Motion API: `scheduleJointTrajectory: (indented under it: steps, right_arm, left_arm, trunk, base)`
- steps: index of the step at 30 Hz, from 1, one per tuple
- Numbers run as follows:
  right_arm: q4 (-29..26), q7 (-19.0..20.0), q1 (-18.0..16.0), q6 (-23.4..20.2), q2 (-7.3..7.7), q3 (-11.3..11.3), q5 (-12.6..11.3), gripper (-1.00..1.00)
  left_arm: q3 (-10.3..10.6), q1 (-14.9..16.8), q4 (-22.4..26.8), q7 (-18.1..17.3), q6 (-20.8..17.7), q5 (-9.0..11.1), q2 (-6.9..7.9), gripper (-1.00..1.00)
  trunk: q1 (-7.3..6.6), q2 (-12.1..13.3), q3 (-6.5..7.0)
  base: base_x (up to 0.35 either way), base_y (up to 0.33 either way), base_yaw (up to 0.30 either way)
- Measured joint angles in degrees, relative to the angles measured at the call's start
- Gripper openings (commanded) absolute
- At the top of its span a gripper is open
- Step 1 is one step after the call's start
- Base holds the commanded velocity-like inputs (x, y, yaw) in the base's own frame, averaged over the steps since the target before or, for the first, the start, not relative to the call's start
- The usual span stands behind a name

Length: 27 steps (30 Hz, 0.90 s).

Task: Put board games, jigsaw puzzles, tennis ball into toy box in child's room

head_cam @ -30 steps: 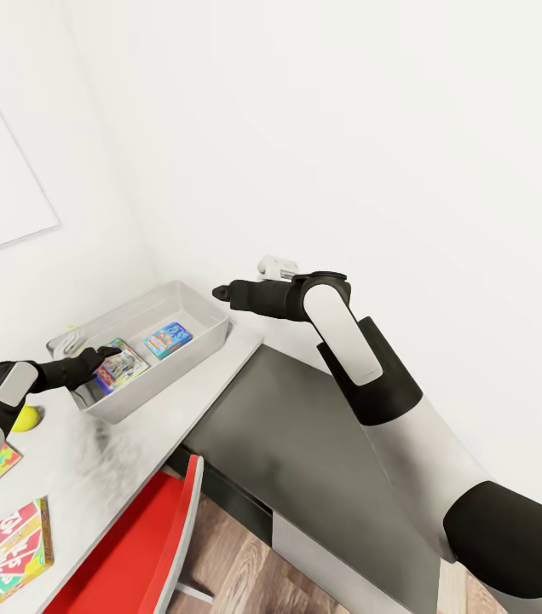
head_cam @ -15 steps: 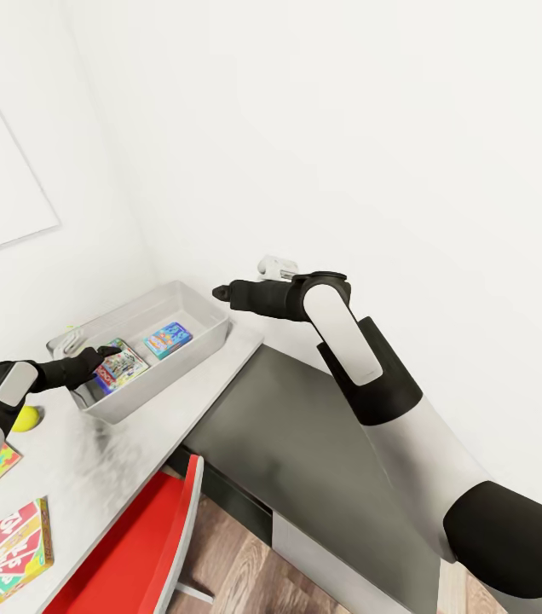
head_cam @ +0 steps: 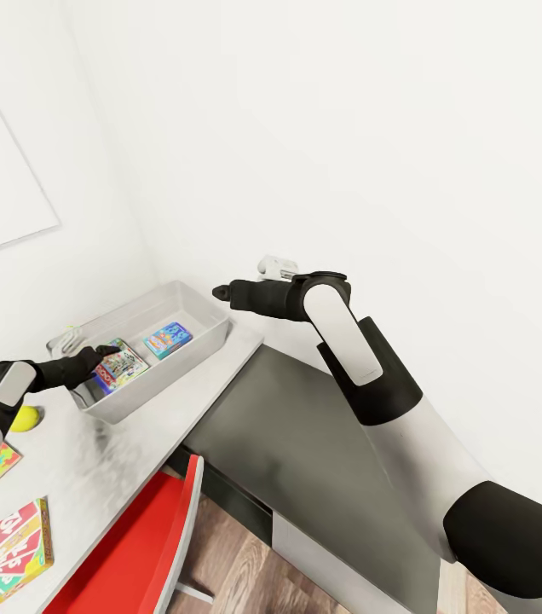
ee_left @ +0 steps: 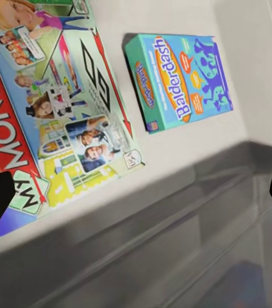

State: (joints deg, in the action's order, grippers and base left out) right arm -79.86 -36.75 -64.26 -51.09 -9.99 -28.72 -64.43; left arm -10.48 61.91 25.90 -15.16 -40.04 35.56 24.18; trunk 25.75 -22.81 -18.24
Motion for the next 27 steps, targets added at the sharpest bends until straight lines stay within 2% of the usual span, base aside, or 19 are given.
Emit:
scheduleJointTrajectory:
  steps: [7, 18, 27]
  right_arm:
    - [0.00, 0.00, 0.00, 0.00, 0.00, 0.00, -0.05, 1.00]
    - [-0.04, 0.00, 0.00, 0.00, 0.00, 0.00, 0.02, 1.00]
    - [-0.06, 0.00, 0.00, 0.00, 0.00, 0.00, 0.02, 1.00]
  left_arm:
    - [-0.12, 0.00, 0.14, -0.27, -0.07, 0.49, 0.14, 1.00]
    - [-0.51, 0.00, 1.48, -6.58, -0.31, 0.56, 0.32, 1.00]
    - [-0.67, 0.00, 1.53, -7.47, -0.41, 0.70, 1.01, 1.00]
  trunk:
    - [0.00, 0.00, 0.00]
    - [0.00, 0.00, 0.00]
    - [0.00, 0.00, 0.00]
  base:
    - [0.000, 0.000, 0.000]
    - [0.000, 0.000, 0.000]
    - [0.000, 0.000, 0.000]
